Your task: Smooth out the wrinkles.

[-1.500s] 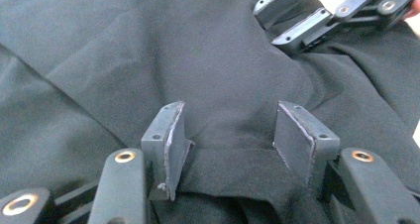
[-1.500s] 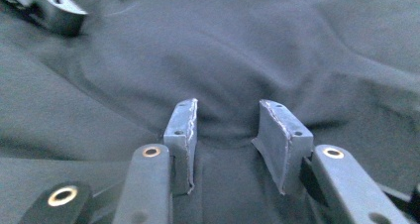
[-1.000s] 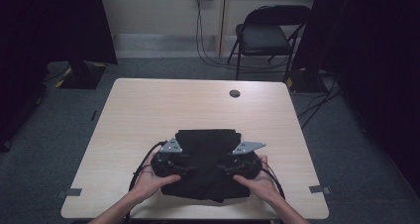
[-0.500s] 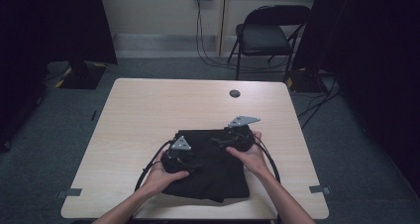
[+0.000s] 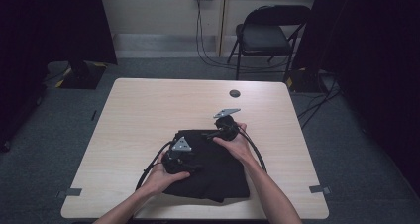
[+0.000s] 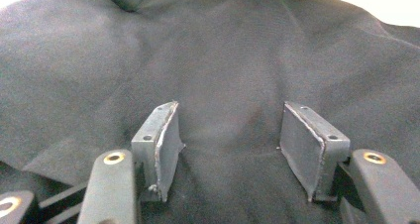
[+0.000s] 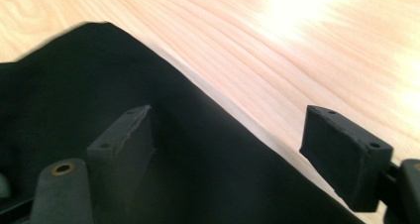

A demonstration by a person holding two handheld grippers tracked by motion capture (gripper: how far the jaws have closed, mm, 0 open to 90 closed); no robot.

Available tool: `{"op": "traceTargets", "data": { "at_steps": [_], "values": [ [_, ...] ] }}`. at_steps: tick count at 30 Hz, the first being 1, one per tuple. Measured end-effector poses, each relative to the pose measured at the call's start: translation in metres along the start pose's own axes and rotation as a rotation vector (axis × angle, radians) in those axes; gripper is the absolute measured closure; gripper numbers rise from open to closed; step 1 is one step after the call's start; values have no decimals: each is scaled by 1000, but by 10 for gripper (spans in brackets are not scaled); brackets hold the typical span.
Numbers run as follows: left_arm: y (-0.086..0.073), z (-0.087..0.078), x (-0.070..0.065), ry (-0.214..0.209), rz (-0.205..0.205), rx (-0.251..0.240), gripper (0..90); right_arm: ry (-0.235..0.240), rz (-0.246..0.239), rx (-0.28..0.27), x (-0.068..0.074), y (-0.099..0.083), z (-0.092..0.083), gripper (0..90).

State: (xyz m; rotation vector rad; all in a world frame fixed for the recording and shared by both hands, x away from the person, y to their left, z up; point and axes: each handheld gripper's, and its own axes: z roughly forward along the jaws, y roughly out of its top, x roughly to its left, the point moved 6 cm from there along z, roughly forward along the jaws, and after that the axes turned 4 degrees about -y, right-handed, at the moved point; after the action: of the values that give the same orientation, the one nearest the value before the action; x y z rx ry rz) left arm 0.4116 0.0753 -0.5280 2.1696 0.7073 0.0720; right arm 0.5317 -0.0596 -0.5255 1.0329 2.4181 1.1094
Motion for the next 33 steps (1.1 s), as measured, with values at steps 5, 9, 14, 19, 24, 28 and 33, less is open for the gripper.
{"op": "traceTargets", "data": {
  "at_steps": [5, 9, 14, 19, 24, 28, 33],
  "values": [
    [-1, 0, 0, 0, -6, -3, 405, 3, 17, 22, -6, -4, 2, 179],
    [-1, 0, 0, 1, -2, -1, 406, 17, 9, 37, -5, -6, 4, 175],
    [-1, 0, 1, 0, -7, -3, 410, 51, -11, 41, -3, -10, 9, 173],
    [-1, 0, 1, 9, -8, -1, 425, 108, -49, 51, 6, -14, 5, 180],
    [-1, 0, 1, 11, -5, -2, 437, 113, -107, 83, 14, -16, 0, 319],
    [-1, -1, 5, 18, 0, -5, 523, 155, -111, 83, 19, -18, -6, 565],
    [-1, 0, 5, 27, 7, -3, 524, 180, -79, 69, 21, -21, -8, 702]
  ]
}}
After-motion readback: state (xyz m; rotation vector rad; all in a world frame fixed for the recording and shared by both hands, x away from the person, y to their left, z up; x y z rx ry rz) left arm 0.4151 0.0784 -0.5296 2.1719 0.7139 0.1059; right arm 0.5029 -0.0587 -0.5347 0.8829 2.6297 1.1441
